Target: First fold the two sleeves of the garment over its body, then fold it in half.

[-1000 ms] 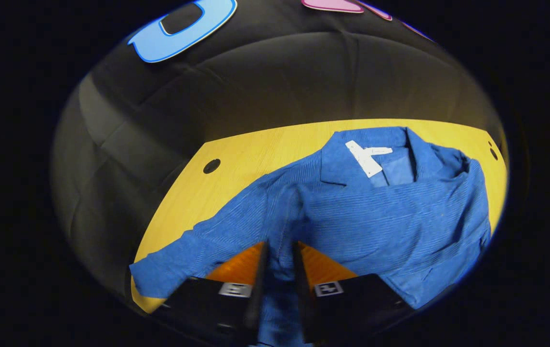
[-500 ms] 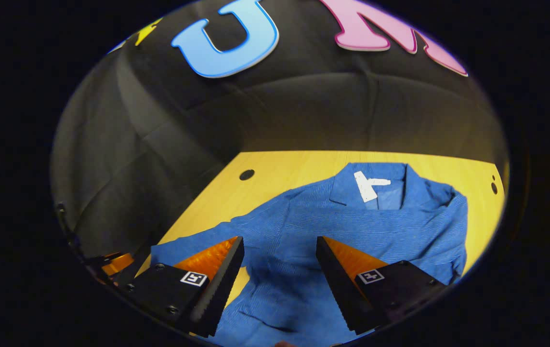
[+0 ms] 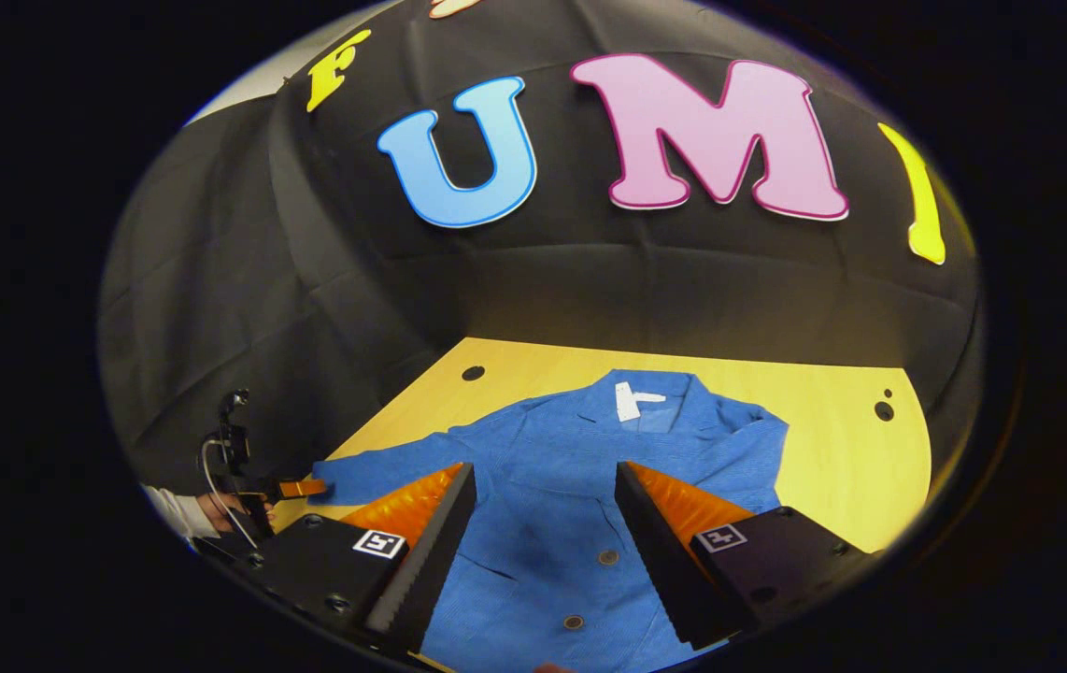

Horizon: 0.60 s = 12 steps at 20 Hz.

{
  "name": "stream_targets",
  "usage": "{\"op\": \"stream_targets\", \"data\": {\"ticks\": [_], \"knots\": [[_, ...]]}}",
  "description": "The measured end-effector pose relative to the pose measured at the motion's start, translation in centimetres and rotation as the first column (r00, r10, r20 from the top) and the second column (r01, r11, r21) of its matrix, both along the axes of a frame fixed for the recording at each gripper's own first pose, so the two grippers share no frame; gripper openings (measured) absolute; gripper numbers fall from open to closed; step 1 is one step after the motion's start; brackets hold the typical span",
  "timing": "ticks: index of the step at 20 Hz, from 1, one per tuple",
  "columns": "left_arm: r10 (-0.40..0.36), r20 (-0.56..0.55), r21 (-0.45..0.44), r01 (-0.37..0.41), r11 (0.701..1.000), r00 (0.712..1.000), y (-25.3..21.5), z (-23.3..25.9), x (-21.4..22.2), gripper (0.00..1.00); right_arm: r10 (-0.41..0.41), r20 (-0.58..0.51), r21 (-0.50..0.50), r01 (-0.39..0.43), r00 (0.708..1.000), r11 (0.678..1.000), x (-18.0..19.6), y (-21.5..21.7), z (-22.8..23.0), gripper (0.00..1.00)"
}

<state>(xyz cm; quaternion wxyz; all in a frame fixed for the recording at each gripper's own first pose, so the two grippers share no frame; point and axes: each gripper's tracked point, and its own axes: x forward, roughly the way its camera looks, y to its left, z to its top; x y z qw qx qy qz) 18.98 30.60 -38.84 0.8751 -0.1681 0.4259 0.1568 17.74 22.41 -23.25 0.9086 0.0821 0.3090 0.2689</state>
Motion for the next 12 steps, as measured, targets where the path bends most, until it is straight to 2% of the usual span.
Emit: {"op": "stream_targets", "data": {"ticks": [1,3,5,6,7,8,10,12], "knots": [[-0.003,-0.024,-0.001,0.003,1.000,1.000,-0.1,-0.8,-0.2,0.86,0.000,0.009,0.000,0.000,1.000,1.000,-0.4,-0.4,0.3,0.96],[0.007,-0.035,0.076,-0.004,0.997,0.999,0.7,-2.1,0.7,0.87,-0.004,0.010,-0.019,0.004,1.000,1.000,-0.7,-1.5,0.2,0.95],[0.013,-0.054,0.113,-0.007,0.994,0.998,0.5,-1.9,0.6,0.85,-0.020,-0.018,-0.015,0.020,1.000,1.000,-1.1,-2.3,0.0,0.96],[0.030,-0.070,0.090,-0.023,0.996,0.997,0.1,-1.9,0.4,0.87,-0.031,-0.027,-0.001,0.031,0.999,1.000,-1.2,-2.6,0.0,0.96],[0.036,-0.077,0.087,-0.030,0.996,0.996,0.4,-1.5,0.4,0.84,-0.041,-0.034,0.011,0.042,0.999,0.999,-1.3,-2.9,0.1,0.96],[0.041,-0.080,0.082,-0.034,0.996,0.996,0.5,-1.6,0.3,0.70,-0.051,-0.040,0.019,0.052,0.998,0.998,-1.2,-3.0,0.0,0.96],[0.034,-0.072,0.066,-0.029,0.997,0.997,0.9,-1.6,0.5,0.48,-0.059,-0.053,0.025,0.061,0.997,0.998,-1.3,-3.5,-0.1,0.96],[0.041,-0.082,0.039,-0.037,0.999,0.996,0.6,-1.1,1.1,0.08,-0.053,-0.048,0.024,0.054,0.997,0.998,-0.5,-5.0,0.2,0.96]]}}
